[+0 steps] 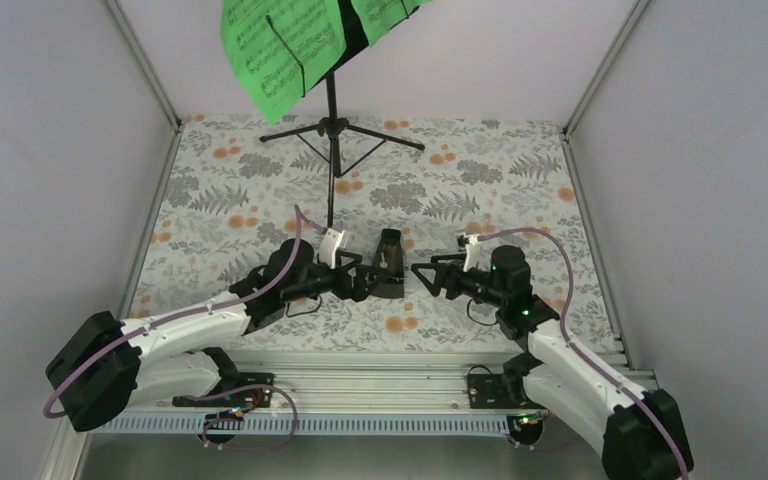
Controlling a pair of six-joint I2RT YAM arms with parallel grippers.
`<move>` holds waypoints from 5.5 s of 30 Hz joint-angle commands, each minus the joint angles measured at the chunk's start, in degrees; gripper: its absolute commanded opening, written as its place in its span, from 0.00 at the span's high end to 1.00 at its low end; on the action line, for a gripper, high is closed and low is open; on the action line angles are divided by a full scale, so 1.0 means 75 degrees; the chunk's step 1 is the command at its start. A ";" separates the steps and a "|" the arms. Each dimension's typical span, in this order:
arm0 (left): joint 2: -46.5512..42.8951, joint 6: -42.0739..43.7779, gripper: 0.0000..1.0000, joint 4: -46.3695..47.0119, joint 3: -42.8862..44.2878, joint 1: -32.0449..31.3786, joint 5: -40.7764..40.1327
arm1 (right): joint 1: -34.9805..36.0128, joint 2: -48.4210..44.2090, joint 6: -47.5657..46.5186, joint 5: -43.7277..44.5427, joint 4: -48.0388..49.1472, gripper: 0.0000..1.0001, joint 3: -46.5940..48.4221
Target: Pack up the instrument practice props
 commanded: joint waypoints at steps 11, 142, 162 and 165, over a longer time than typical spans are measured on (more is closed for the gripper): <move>0.0231 0.1786 0.00 -0.3498 0.2959 0.1360 0.0749 | 0.0414 -0.0695 -0.2343 -0.0079 0.2123 0.00 -0.0031; 0.2993 0.2840 0.54 -0.2476 0.3893 0.2182 0.4664 | 0.0541 0.4555 -0.4102 -0.0821 0.5146 0.51 0.1069; 0.3006 0.2817 0.56 -0.2441 0.3883 0.2159 0.4752 | 0.0532 0.4788 -0.3826 -0.0649 0.4909 0.43 0.1413; 0.3004 0.2818 0.56 -0.2430 0.3882 0.2149 0.4752 | 0.0531 0.4818 -0.3789 -0.0619 0.4875 0.42 0.1457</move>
